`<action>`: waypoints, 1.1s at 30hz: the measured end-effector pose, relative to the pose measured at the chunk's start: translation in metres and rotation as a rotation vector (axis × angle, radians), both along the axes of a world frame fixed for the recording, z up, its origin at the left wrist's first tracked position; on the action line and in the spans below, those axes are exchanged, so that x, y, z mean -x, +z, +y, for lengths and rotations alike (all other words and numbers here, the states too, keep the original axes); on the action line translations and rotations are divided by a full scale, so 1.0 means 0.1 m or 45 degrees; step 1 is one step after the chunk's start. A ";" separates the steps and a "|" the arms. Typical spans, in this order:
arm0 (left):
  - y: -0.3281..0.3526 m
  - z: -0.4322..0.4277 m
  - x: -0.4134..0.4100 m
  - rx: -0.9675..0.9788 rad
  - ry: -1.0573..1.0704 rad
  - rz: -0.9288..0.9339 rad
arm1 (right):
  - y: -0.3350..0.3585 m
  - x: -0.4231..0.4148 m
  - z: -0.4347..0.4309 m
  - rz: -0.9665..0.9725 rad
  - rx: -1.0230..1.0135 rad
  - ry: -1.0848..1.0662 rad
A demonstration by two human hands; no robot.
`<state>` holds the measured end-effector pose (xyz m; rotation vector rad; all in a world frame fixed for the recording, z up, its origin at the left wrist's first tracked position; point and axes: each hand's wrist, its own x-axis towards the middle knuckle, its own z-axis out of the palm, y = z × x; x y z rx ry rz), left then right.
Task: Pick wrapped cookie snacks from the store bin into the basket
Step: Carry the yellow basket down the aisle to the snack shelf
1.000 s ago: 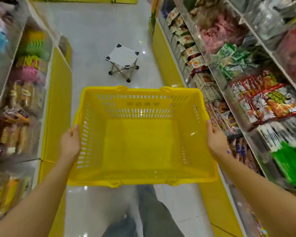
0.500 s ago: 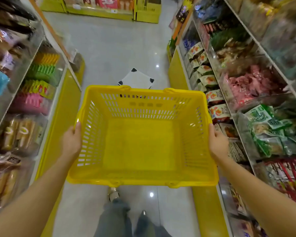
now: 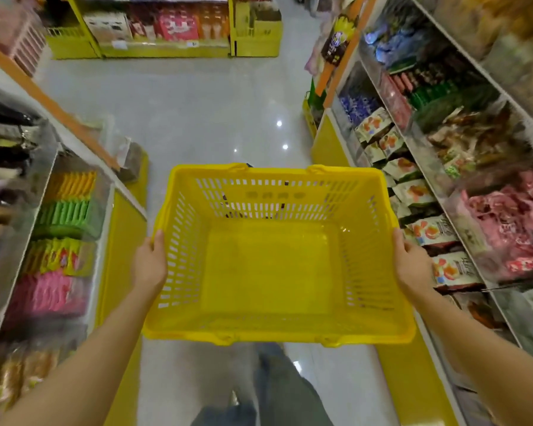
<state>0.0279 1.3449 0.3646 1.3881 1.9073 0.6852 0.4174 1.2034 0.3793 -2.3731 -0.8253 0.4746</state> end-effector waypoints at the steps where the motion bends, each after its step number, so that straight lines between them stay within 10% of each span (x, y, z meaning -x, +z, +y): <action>1: -0.01 0.20 -0.07 -0.013 -0.013 0.003 | -0.02 -0.06 0.16 0.017 -0.003 -0.011; 33: -0.26 5.37 -1.82 -0.165 -0.320 0.067 | -0.19 -1.07 4.17 -0.064 -0.061 -0.446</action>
